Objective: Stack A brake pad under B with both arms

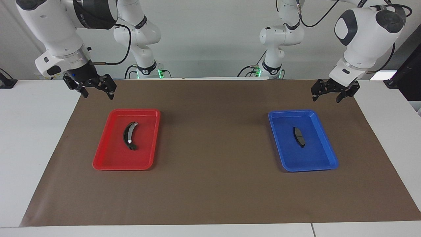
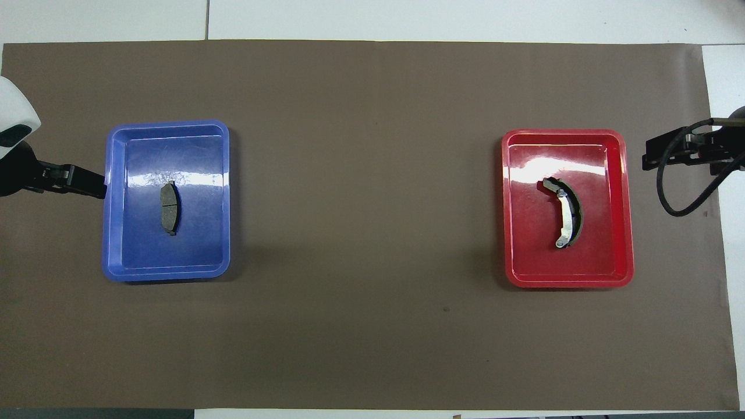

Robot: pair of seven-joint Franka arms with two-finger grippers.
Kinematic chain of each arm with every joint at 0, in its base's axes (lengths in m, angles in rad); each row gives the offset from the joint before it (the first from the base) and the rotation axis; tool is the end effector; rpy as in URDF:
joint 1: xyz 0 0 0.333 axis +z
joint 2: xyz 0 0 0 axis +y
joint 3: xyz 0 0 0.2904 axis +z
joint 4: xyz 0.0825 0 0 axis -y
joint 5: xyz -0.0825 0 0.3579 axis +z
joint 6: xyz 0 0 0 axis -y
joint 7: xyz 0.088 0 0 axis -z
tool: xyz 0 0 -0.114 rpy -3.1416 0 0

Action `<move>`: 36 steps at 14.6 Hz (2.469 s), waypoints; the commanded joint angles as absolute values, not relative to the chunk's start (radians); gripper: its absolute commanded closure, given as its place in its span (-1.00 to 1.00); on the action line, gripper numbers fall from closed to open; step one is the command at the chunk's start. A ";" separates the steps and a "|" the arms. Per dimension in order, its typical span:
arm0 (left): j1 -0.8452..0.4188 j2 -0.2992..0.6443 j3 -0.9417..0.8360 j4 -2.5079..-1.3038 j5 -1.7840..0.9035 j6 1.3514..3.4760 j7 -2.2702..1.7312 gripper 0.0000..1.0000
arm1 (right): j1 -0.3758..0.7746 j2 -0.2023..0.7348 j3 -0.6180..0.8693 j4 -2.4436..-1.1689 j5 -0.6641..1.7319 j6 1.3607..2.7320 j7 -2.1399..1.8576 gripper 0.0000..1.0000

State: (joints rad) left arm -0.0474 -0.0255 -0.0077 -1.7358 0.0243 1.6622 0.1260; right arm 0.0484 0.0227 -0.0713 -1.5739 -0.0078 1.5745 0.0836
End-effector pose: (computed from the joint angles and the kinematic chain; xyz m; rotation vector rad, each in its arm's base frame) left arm 0.5227 -0.0263 0.5393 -3.1049 0.2863 0.0763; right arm 0.5343 -0.0127 0.5788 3.1269 -0.1665 -0.0340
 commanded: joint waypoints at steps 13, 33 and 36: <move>-0.051 -0.112 -0.003 -1.957 0.028 1.894 0.133 -0.98 | 0.038 0.008 -0.069 -1.586 0.009 1.577 0.071 -1.00; -0.058 0.149 -0.003 -2.316 0.028 2.545 0.072 -0.80 | 0.048 -0.060 -0.067 -2.158 0.026 2.154 -0.066 -1.00; -0.058 0.141 -0.003 -2.309 0.028 2.517 0.071 0.18 | 0.048 -0.023 -0.067 -2.295 0.029 2.365 -0.129 -1.00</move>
